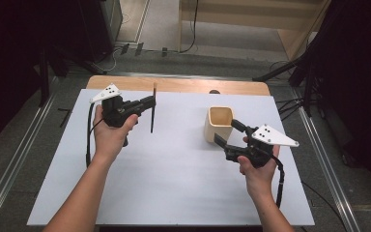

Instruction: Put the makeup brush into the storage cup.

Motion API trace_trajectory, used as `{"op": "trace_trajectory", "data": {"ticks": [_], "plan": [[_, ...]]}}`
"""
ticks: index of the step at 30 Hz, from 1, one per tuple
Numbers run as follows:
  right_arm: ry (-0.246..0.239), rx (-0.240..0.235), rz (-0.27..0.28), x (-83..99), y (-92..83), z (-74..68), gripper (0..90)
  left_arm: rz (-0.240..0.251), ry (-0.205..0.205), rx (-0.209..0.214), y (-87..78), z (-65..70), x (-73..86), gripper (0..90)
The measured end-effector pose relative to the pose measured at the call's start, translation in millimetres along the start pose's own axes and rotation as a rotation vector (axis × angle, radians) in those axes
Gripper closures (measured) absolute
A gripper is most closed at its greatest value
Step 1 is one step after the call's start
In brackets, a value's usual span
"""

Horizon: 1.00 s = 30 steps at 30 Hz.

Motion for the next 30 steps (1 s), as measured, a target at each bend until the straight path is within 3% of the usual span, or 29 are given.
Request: {"op": "trace_trajectory", "data": {"ticks": [23, 30], "plan": [[0.009, -0.090, -0.039, -18.8, 55.7, -32.3, 26.2, 0.028, 0.023, 0.041, 9.4, 20.5, -4.1, 85.4], [0.014, -0.108, -0.045, -25.9, 69.4, -38.6, 32.4, 0.037, 0.029, 0.050, 12.3, 26.2, -4.8, 85.4]]}}
Point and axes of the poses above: each handheld gripper's, and its own axes: y roughly forward along the jaws, x roughly out of its underside, z roughly to its right, the point moved 4 cm from there along y, roughly forward along the jaws, and after that the axes turned 4 degrees about -z, right-handed, at the moved point
